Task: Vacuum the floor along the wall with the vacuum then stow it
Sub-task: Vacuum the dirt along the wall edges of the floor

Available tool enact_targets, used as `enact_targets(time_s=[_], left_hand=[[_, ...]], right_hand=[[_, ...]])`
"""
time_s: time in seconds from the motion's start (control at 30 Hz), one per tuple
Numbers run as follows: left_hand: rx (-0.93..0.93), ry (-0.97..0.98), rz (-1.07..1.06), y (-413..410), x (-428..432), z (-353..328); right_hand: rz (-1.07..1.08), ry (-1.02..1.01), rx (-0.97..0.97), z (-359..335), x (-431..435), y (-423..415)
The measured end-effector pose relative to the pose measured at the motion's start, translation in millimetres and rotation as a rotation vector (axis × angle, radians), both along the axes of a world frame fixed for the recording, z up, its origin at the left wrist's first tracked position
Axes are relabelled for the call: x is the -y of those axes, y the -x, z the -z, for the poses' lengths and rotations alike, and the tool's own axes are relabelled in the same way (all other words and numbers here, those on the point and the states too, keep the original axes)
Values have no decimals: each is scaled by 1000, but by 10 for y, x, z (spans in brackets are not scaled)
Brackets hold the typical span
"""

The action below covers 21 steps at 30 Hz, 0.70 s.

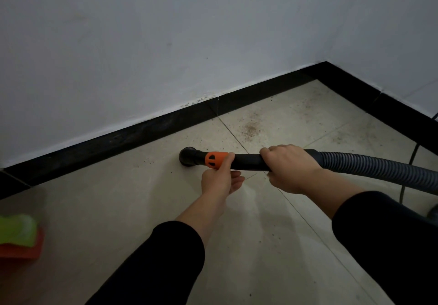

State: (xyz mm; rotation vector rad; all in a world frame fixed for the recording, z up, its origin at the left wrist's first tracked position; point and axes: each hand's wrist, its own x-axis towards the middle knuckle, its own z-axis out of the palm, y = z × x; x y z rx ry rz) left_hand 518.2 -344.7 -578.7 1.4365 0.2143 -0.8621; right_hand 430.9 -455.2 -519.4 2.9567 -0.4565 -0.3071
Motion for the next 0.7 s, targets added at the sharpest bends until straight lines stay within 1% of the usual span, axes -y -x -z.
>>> enact_targets(time_s=[0.37,0.7], left_hand=[[33,-38,-60,-223,-200,46],[52,-73,-105,-379,-455,73]], right_hand=[[-17,-75,22,95,-137,-281],[-61,-97,17,164,-350,-481]])
